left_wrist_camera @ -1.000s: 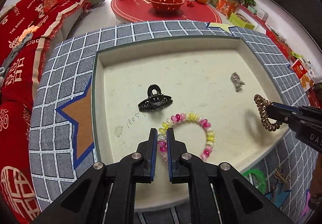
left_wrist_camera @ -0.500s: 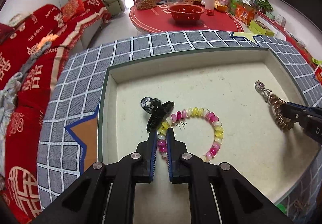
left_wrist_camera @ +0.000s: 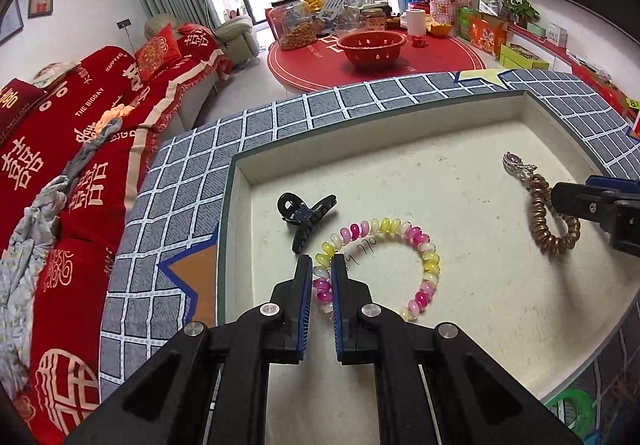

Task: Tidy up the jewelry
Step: 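Carry both bracelets into the tray and open both grippers, then move both tools back toward the green bangle and hairpins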

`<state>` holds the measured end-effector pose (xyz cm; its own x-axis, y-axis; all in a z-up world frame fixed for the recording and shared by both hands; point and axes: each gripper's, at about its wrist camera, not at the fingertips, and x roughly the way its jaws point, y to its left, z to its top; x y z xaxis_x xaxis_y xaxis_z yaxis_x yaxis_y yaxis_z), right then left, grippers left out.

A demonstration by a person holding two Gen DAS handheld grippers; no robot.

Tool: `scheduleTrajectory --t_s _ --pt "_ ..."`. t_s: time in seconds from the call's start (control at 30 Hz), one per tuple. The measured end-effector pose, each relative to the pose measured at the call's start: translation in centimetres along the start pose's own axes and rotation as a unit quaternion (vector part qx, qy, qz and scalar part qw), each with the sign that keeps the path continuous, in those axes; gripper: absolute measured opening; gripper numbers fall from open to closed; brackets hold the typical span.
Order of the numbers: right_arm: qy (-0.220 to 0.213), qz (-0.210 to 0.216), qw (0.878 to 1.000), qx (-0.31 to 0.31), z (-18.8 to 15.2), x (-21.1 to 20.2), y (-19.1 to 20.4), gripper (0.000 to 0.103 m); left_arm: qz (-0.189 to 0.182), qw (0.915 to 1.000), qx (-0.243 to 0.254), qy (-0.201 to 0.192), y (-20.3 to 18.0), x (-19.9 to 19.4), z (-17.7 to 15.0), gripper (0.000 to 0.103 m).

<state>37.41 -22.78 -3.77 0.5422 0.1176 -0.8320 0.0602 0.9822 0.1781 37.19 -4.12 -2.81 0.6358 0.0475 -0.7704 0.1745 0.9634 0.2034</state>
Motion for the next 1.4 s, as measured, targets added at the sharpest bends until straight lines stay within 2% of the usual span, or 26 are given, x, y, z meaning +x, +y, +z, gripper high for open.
scheduleTrajectory --t_s 0.03,0.1,0.23,0.4,0.43,0.47,0.5,0.53,0.57,0.7,0.8,0.83,1.0,1.03,1.2,1.4 --pt "-0.002 0.004 1.000 0.003 0.0 -0.2 0.0 0.067 -0.005 1.0000 0.000 0.002 0.0 0.0 0.0 0.022" --pt "-0.010 0.012 1.000 0.013 0.1 -0.8 -0.1 0.069 -0.014 0.9999 -0.003 0.005 0.0 0.1 0.1 0.022" --pt "-0.020 0.021 0.999 0.016 0.1 -2.1 0.0 0.069 -0.028 0.9996 -0.011 0.004 0.0 0.3 0.2 0.022" --pt "-0.026 0.034 0.999 0.027 -0.5 -3.6 -0.4 0.069 -0.028 0.9995 -0.011 0.004 -0.1 0.3 0.2 0.023" --pt "-0.026 0.035 0.999 0.027 -0.6 -3.8 -0.5 0.069 -0.027 0.9995 -0.014 0.004 0.0 0.3 0.2 0.025" --pt "-0.027 0.037 0.999 0.027 -0.7 -4.0 -0.5 0.069 -0.025 0.9995 -0.017 0.003 0.1 0.3 0.3 0.039" --pt "-0.028 0.037 0.999 0.026 -0.9 -4.2 -0.6 0.069 -0.020 0.9996 -0.021 0.002 0.2 0.2 0.3 0.094" --pt "-0.029 0.037 0.999 0.026 -1.1 -4.5 -0.6 0.069 -0.009 0.9994 -0.034 -0.007 0.5 -0.2 0.3 0.103" --pt "-0.031 0.039 0.998 0.026 -1.3 -4.8 -0.6 0.069 -0.003 0.9986 -0.044 -0.030 0.8 -0.8 0.3 0.103" --pt "-0.043 0.047 0.997 0.033 -1.6 -6.0 -0.9 0.079 -0.006 0.9987 -0.040 -0.033 1.0 -1.9 1.0 0.103" --pt "-0.056 0.059 0.996 0.045 -1.7 -7.2 -1.2 0.083 -0.003 0.9981 -0.038 -0.048 1.2 -3.5 1.2 0.103" --pt "-0.059 0.064 0.995 0.048 -1.8 -7.6 -1.4 0.089 -0.007 0.9980 -0.037 -0.051 1.2 -3.9 1.1 0.103" --pt "-0.091 0.080 0.991 0.059 -2.6 -10.4 -1.7 0.093 -0.043 0.9971 -0.039 -0.049 1.9 -5.9 -0.1 0.103" --pt "-0.103 0.086 0.989 0.061 -2.8 -11.1 -1.7 0.103 -0.051 0.9969 -0.037 -0.047 2.0 -6.5 -0.5 0.103" --pt "-0.145 0.104 0.982 0.062 -4.2 -14.4 -1.9 0.103 -0.066 0.9954 -0.042 -0.055 2.2 -8.9 -2.5 0.103" --pt "-0.145 0.102 0.982 0.062 -5.8 -17.7 -2.5 0.103 -0.090 0.9928 -0.059 -0.053 2.3 -11.1 -4.6 0.103"
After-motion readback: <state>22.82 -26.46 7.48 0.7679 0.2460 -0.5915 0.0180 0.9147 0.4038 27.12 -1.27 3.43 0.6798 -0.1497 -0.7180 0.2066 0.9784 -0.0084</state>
